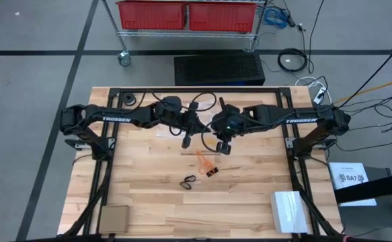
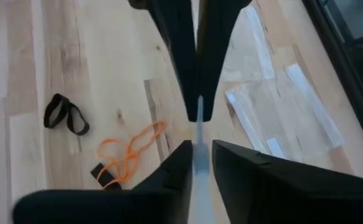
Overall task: Sort rubber bands
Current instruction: Close the right transparent zip lock bag
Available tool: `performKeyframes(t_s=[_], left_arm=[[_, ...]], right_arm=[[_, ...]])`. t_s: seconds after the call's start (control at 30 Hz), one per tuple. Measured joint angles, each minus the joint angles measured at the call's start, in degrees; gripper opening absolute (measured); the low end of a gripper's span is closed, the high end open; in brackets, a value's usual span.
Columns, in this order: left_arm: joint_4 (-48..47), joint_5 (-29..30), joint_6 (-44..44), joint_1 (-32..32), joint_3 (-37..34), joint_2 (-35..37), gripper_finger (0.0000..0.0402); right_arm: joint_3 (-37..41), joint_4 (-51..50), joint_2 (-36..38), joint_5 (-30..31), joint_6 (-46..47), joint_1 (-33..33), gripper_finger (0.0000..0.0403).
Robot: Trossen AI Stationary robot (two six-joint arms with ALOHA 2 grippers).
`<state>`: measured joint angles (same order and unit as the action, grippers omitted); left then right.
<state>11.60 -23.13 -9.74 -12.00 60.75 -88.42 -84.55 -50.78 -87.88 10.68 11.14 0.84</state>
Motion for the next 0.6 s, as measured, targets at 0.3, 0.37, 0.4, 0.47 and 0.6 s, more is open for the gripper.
performKeyframes(t_s=[0.3, 0.37, 0.4, 0.47, 0.6], left_arm=[[-0.14, 0.26, 0.4, -1.78, 0.0, 0.38, 0.0], [-0.35, 0.28, 0.39, -2.09, 0.0, 0.84, 0.0], [-0.41, 0.36, 0.4, -2.21, 0.0, 1.16, 0.0], [-0.72, 0.55, 0.38, -2.49, 0.0, 2.0, 0.0], [-1.36, 0.78, 0.35, -2.95, -0.02, 3.71, 0.0]], right_arm=[[-0.02, -0.53, 0.0, 0.59, 0.05, -0.07, 0.0013], [-0.02, -1.1, 0.0, 0.56, 0.07, -0.04, 0.0013], [-0.02, -1.58, 0.0, 0.55, 0.09, -0.03, 0.0012], [-0.02, -2.18, 0.0, 0.48, 0.21, -0.02, 0.0012], [-0.04, -3.66, 0.02, 0.32, 0.76, -0.02, 0.0011]])
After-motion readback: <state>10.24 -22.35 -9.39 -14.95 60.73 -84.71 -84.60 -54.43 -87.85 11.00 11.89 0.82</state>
